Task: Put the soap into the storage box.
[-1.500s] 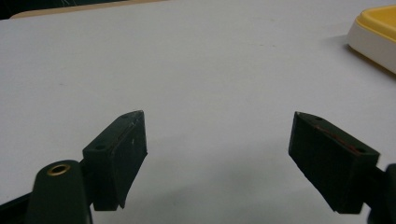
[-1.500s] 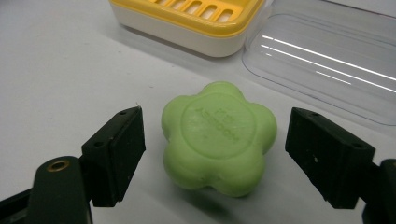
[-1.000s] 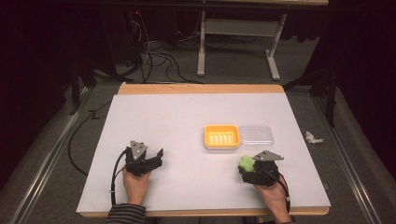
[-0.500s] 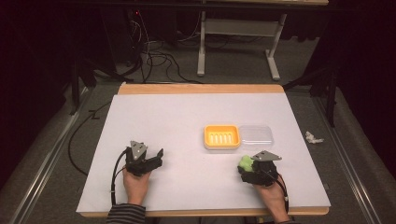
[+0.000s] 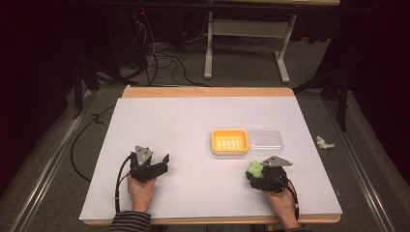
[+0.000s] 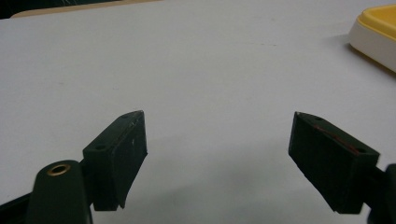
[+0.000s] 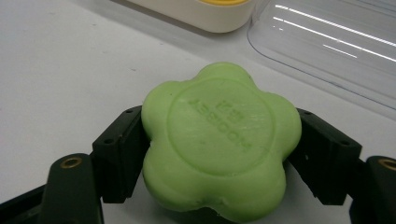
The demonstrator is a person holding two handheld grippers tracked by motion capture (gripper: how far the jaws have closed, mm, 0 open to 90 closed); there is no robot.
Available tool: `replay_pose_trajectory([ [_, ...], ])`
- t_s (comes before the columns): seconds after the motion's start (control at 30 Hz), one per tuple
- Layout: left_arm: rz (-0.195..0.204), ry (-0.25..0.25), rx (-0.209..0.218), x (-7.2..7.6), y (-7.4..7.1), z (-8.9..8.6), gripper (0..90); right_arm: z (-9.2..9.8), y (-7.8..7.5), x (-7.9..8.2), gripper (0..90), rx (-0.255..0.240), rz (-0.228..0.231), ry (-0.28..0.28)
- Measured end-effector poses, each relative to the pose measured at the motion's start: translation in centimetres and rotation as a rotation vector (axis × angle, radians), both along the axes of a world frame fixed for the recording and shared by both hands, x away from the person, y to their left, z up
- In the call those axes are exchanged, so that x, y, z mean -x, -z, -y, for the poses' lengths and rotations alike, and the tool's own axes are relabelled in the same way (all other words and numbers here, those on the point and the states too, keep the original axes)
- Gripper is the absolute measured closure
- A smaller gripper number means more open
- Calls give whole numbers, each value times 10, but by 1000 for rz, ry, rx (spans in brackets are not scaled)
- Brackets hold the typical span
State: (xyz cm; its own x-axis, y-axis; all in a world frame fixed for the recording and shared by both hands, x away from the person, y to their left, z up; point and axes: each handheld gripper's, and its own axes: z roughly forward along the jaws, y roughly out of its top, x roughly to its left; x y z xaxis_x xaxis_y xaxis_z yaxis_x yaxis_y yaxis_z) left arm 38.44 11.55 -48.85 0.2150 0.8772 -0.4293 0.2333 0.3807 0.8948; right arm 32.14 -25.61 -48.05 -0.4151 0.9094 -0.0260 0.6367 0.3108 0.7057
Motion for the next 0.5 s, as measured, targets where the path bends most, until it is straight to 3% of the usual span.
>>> replay_pose_trajectory([
  [0.3,-2,2,2,0,0,0,202,-3,-2,5,263,16,47,-51],
  [0.5,-3,3,-3,0,0,0,204,-2,-4,6,264,1,66,-50],
])
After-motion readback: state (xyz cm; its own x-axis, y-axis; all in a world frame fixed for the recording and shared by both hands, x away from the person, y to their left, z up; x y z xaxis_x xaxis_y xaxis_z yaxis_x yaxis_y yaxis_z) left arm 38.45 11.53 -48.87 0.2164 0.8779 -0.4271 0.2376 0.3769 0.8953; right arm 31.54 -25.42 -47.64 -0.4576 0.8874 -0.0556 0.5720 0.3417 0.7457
